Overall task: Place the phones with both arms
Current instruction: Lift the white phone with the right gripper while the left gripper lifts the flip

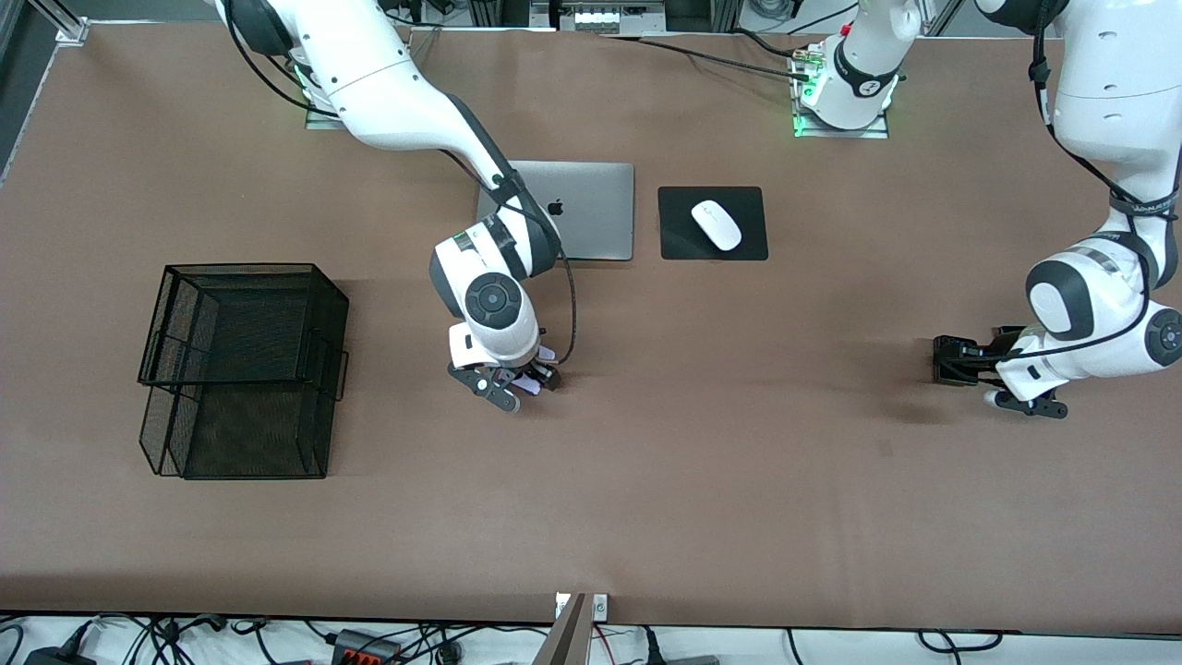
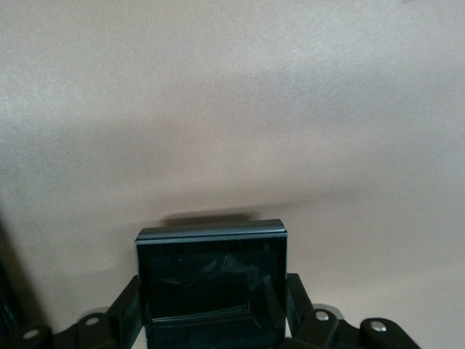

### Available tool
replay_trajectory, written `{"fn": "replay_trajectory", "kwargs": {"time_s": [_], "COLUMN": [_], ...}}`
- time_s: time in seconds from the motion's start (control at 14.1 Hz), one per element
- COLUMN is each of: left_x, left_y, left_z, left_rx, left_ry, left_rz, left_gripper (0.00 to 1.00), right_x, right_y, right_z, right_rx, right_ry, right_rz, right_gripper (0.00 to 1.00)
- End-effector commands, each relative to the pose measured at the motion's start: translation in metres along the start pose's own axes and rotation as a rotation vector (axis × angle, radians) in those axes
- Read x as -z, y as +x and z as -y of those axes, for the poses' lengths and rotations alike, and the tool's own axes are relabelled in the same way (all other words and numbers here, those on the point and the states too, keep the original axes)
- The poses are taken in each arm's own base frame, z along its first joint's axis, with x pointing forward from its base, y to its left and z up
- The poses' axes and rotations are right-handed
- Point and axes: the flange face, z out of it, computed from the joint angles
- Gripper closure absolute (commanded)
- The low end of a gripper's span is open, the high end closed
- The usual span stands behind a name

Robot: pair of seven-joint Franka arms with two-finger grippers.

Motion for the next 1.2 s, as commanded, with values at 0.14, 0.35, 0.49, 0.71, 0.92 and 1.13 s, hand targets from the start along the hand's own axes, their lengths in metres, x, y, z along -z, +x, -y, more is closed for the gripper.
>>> {"fn": "replay_trajectory", "kwargs": {"time_s": [0.14, 0.35, 0.49, 0.71, 0.92, 1.13], "left_x": [0.010, 0.008, 0.008, 0.010, 0.010, 0.028], "left_y": [0.000, 0.000, 0.000, 0.000, 0.001, 0.011], "left_z": [-0.004, -0.005, -0.005, -0.005, -0.008, -0.032], "left_rx": [0.010, 0.006, 0.006, 0.004, 0.005, 0.037], "left_ry": [-0.015, -0.016, -0.017, -0.016, -0.018, -0.031], "left_rz": [0.000, 0.003, 0.005, 0.002, 0.005, 0.019], "left_gripper": [0.57, 0.58, 0.58, 0.58, 0.59, 0.60], "right_x": [-0.015, -0.021, -0.017, -0.003, 0.038, 0.094], "right_y": [-0.006, -0.008, -0.005, 0.000, 0.021, 0.057], "right_z": [0.001, 0.003, 0.004, 0.006, 0.007, -0.015], "right_rx": [-0.022, -0.039, -0.036, -0.033, -0.012, 0.063], "right_ry": [-0.007, 0.007, 0.013, 0.032, 0.044, 0.020], "right_rz": [0.018, 0.009, 0.009, 0.003, 0.002, 0.028], "right_gripper": [0.00, 0.00, 0.28, 0.74, 0.80, 0.80]}}
